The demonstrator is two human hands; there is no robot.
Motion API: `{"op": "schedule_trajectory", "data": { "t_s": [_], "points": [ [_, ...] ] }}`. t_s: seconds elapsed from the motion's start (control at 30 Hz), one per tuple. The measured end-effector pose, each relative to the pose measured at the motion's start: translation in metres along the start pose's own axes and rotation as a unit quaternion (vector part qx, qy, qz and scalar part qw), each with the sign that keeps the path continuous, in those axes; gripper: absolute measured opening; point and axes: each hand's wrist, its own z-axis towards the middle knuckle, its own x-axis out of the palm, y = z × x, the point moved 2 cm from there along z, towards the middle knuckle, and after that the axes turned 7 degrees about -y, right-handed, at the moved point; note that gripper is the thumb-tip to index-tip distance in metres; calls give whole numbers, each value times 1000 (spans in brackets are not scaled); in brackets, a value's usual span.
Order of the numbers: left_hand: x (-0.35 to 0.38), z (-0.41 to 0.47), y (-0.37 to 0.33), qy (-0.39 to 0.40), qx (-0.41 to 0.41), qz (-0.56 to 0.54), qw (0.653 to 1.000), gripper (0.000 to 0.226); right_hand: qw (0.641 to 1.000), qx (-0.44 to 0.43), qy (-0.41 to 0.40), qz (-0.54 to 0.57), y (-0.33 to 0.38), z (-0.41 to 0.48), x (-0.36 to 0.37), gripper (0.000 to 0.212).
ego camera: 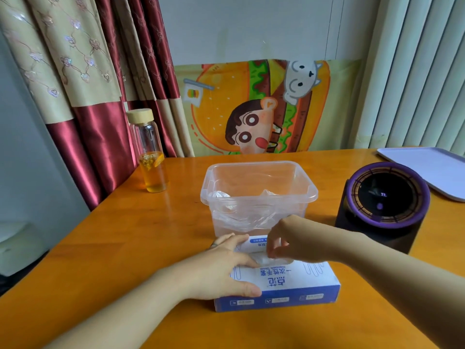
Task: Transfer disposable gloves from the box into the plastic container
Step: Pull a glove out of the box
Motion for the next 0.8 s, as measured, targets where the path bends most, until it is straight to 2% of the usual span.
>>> {"op": "schedule_trajectory", "data": {
  "t_s": [0.13,0.3,0.37,0.6,0.67,0.8],
  "points": [
    [2,-1,-1,-6,11,1,1000,53,998,-26,-17,-52,5,3,14,22],
    [2,-2,0,-13,18,1,1000,93,997,-39,-33,-60,3,6,18,18],
    [2,-1,1,-13,13,2,1000,100,997,-49,-44,-50,2,4,15,16],
    [1,1,1,-20,0,-14,1000,94,986,-103,-95,-93,17,-15,-4,14],
    [1,1,2,-21,-2,-16,1000,94,988,-87,-88,-89,15,-15,-2,15],
    [1,2,1,-14,-1,-6,1000,97,995,-3,-104,7,-3,-9,-1,16]
  ]
}}
